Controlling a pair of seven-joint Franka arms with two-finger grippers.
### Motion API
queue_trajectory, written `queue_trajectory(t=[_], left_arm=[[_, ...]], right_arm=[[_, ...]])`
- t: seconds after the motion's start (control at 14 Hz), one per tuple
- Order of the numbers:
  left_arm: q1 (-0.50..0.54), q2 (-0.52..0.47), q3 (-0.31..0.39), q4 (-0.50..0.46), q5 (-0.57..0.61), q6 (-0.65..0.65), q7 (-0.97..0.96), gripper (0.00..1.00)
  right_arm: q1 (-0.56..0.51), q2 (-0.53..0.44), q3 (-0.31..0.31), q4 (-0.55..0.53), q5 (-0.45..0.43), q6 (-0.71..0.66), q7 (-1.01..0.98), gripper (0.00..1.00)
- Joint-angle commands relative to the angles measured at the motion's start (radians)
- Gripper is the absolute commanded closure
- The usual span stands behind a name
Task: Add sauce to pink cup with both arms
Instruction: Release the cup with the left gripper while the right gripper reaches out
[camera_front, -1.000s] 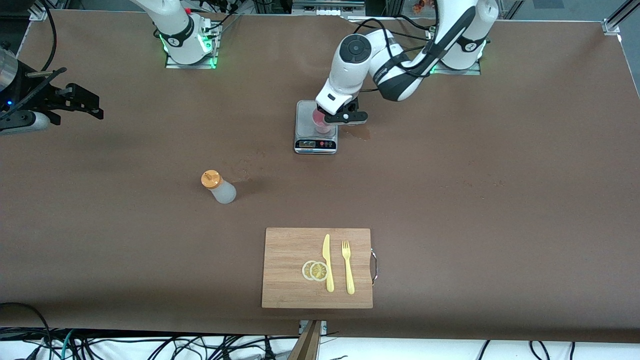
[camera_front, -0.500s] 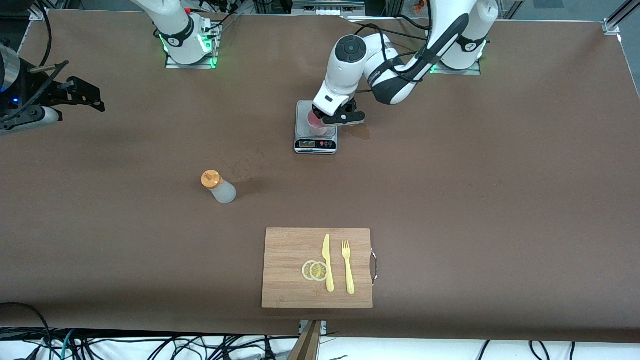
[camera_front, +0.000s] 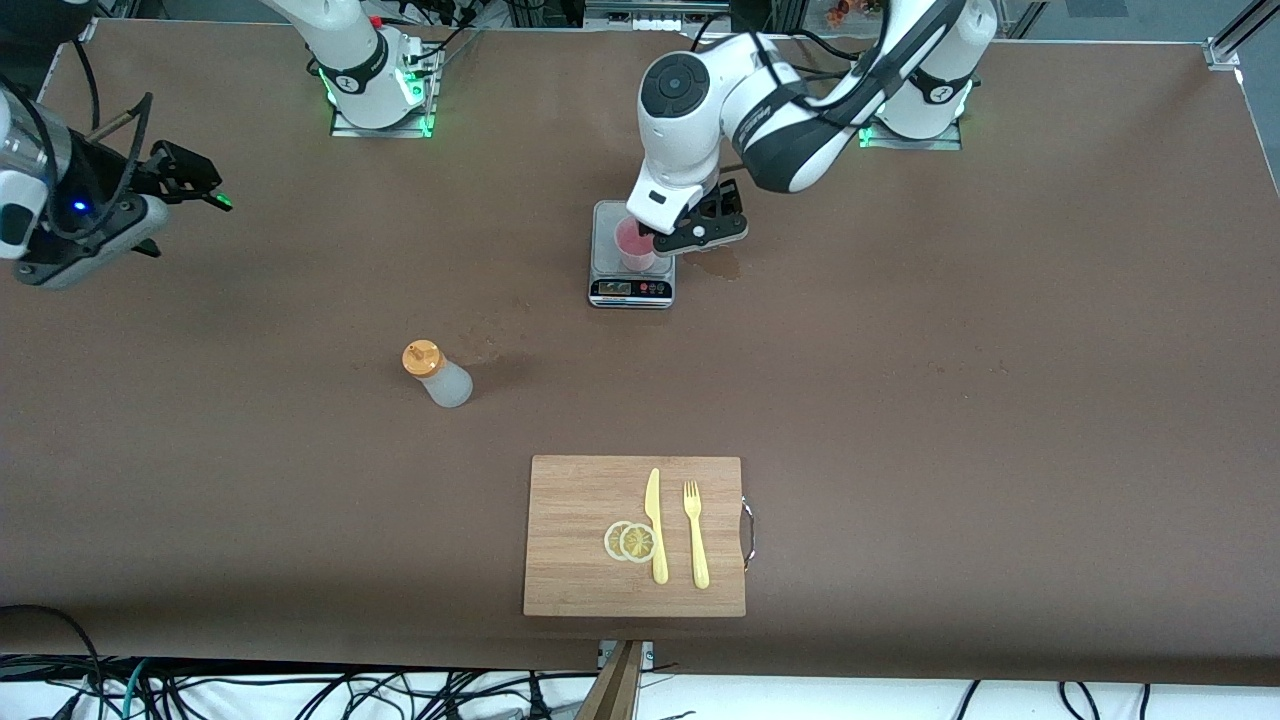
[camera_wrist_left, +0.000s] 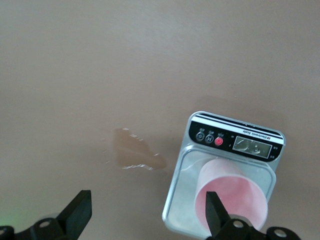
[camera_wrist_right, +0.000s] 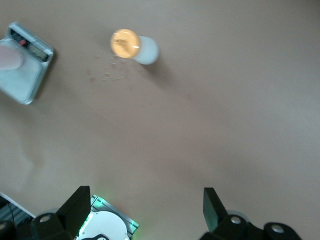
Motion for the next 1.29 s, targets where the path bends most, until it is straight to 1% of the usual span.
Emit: queue_trajectory(t=[0.0, 0.21, 0.29, 0.43, 0.57, 0.79, 1.0, 1.07, 1.21], left_arm=[[0.087, -0.007, -0.008, 0.099, -0.057, -0.096, 0.076, 0.00], [0.155, -0.006, 0.003, 0.174, -0.057, -0.113, 0.206, 0.00], [0.187, -0.003, 0.003, 0.191, -0.055, -0.115, 0.229, 0.00], [0.235, -0.001, 0.007, 0.220, -0.049, -0.121, 0.357, 0.00], [0.292, -0.002, 0.007, 0.245, -0.046, -0.156, 0.471, 0.00], [0.350, -0.006, 0.009, 0.280, -0.043, -0.185, 0.615, 0.00], [0.416, -0.009, 0.023, 0.313, -0.044, -0.208, 0.799, 0.00], [0.425, -0.024, 0.036, 0.313, -0.046, -0.208, 0.876, 0.00], [0.393, -0.087, 0.157, 0.311, -0.078, -0.245, 1.041, 0.00]], right_arm=[[-0.009, 0.038, 0.001, -0.012, 0.062, 0.047, -0.150, 0.00], [-0.021, 0.050, 0.001, -0.036, 0.068, 0.077, -0.226, 0.00], [-0.042, 0.064, 0.001, -0.050, 0.095, 0.104, -0.304, 0.00], [-0.091, 0.106, -0.001, -0.078, 0.204, 0.133, -0.439, 0.00], [-0.114, 0.147, -0.001, -0.088, 0.265, 0.165, -0.564, 0.00], [-0.168, 0.247, -0.002, -0.090, 0.434, 0.170, -0.809, 0.00], [-0.214, 0.331, -0.004, -0.093, 0.568, 0.163, -1.064, 0.00], [-0.232, 0.372, -0.004, -0.093, 0.626, 0.155, -1.160, 0.00], [-0.248, 0.461, -0.004, -0.107, 0.774, 0.137, -1.378, 0.00]])
